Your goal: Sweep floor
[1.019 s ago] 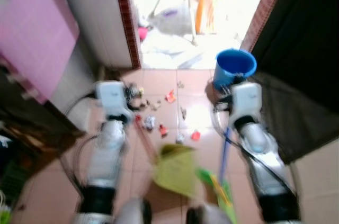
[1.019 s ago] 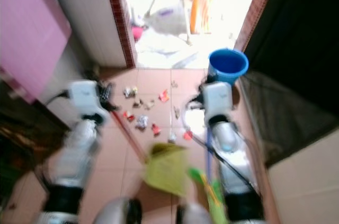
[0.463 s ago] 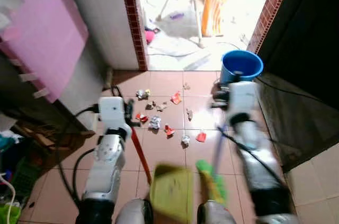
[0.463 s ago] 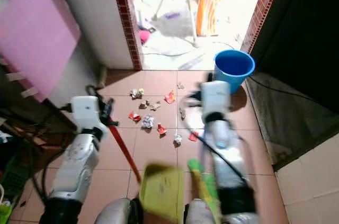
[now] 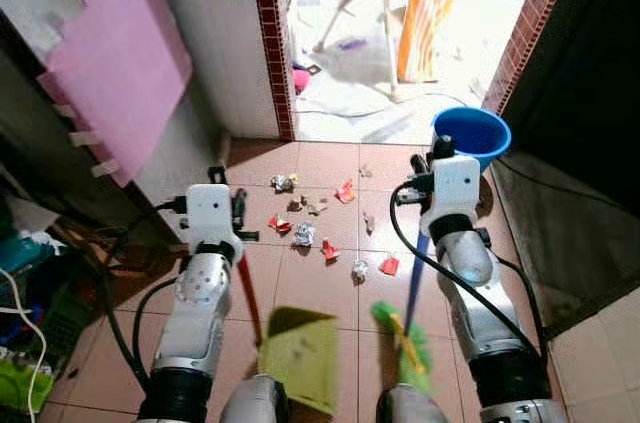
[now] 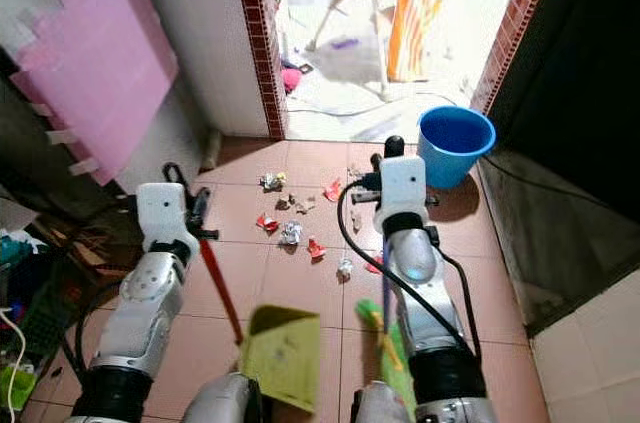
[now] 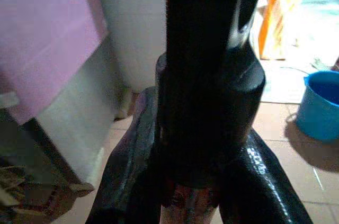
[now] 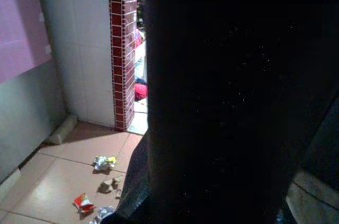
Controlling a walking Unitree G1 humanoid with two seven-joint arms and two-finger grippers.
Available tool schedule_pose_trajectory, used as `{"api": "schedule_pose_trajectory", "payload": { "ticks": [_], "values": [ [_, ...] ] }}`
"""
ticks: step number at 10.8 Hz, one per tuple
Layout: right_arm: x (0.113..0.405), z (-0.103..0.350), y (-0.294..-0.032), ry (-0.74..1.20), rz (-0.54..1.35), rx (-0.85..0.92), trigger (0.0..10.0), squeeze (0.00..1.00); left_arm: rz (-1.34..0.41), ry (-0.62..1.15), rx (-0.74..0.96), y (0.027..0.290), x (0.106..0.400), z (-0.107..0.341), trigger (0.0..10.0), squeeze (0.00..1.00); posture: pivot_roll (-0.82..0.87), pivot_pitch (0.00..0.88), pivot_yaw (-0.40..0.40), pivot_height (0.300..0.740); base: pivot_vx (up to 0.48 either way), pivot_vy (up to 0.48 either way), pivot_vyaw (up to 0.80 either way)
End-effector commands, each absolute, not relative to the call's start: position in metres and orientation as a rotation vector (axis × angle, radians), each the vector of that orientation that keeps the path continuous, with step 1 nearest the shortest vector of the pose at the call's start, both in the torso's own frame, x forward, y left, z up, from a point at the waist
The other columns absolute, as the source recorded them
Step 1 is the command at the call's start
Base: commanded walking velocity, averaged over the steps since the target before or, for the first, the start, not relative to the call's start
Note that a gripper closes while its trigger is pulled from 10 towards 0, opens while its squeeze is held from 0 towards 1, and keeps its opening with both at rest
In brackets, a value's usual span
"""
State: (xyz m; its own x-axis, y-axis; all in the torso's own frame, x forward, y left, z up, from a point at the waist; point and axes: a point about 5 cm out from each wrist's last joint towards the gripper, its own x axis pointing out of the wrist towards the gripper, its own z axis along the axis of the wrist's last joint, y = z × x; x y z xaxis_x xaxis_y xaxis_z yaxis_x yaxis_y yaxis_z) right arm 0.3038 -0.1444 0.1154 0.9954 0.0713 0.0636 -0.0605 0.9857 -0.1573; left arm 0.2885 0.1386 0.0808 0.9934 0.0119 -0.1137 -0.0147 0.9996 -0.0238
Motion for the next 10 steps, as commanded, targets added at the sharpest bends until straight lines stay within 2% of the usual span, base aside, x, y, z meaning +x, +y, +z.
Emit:
{"api": "schedule_pose_trajectory", "payload": {
  "ticks": [1, 3, 4, 6, 7, 10],
  "values": [
    [0.307, 0.123, -0.144, -0.105, 0.07, -0.172, 10.0, 0.0, 0.026, 0.074, -0.037, 0.14, 0.291, 0.088, 10.0, 0.0, -0.03, 0.005, 0.068, 0.74, 0.0, 0.0, 0.0],
    [0.31, 0.123, -0.146, -0.093, 0.098, -0.179, 10.0, 0.0, 0.002, 0.057, -0.071, 0.128, 0.293, 0.092, 10.0, 0.0, -0.02, 0.027, -0.008, 0.74, 0.0, 0.0, 0.22],
    [0.312, 0.126, -0.148, -0.089, 0.128, -0.209, 10.0, 0.0, 0.014, 0.034, -0.06, 0.124, 0.295, 0.094, 10.0, 0.0, -0.02, 0.03, -0.087, 0.74, 0.0, 0.0, 0.0],
    [0.319, 0.133, -0.144, -0.086, 0.167, -0.256, 10.0, 0.0, 0.044, 0.017, -0.069, 0.122, 0.298, 0.098, 10.0, 0.0, -0.02, 0.04, -0.152, 0.74, 0.0, 0.0, 0.0],
    [0.321, 0.138, -0.136, -0.098, 0.188, -0.251, 10.0, 0.0, 0.039, 0.018, -0.061, 0.119, 0.298, 0.099, 10.0, 0.0, -0.03, 0.04, -0.145, 0.74, 0.0, 0.0, 0.0],
    [0.308, 0.129, -0.13, -0.101, 0.153, -0.191, 10.0, 0.0, -0.017, 0.064, -0.043, 0.131, 0.286, 0.097, 10.0, 0.0, -0.02, 0.071, 0.012, 0.74, 0.0, 0.0, 0.0]
  ]
}}
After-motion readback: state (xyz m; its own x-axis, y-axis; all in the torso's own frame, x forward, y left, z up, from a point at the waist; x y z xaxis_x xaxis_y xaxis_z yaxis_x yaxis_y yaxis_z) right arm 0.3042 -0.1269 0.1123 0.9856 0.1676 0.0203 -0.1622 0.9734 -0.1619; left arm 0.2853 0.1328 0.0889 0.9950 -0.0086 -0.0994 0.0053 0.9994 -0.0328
